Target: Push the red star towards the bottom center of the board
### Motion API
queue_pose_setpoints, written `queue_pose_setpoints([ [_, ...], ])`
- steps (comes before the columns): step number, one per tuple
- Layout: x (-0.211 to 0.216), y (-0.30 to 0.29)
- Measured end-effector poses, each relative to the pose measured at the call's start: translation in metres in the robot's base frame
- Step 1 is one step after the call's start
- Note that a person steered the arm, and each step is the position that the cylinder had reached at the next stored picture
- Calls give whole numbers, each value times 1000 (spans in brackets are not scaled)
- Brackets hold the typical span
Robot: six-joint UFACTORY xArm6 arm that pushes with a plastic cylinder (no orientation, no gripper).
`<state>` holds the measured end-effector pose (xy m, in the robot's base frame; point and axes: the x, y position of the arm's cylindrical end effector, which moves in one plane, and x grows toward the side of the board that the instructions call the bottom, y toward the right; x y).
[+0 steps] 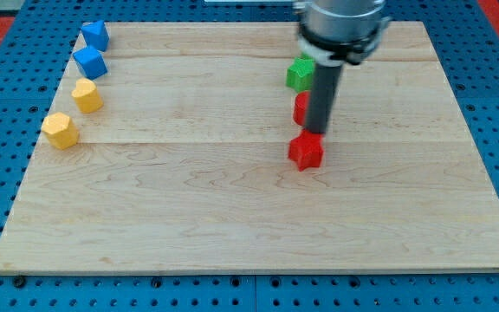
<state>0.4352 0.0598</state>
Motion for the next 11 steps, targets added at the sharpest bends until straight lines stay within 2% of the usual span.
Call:
queue_pose_setpoints([
  [1, -6, -17],
  [2, -16, 29],
  [3, 21, 33],
  [5, 83, -62],
  [7, 36, -80],
  [8, 44, -140],
  [9, 69, -131],
  [10, 66, -108],
  [11, 28, -67],
])
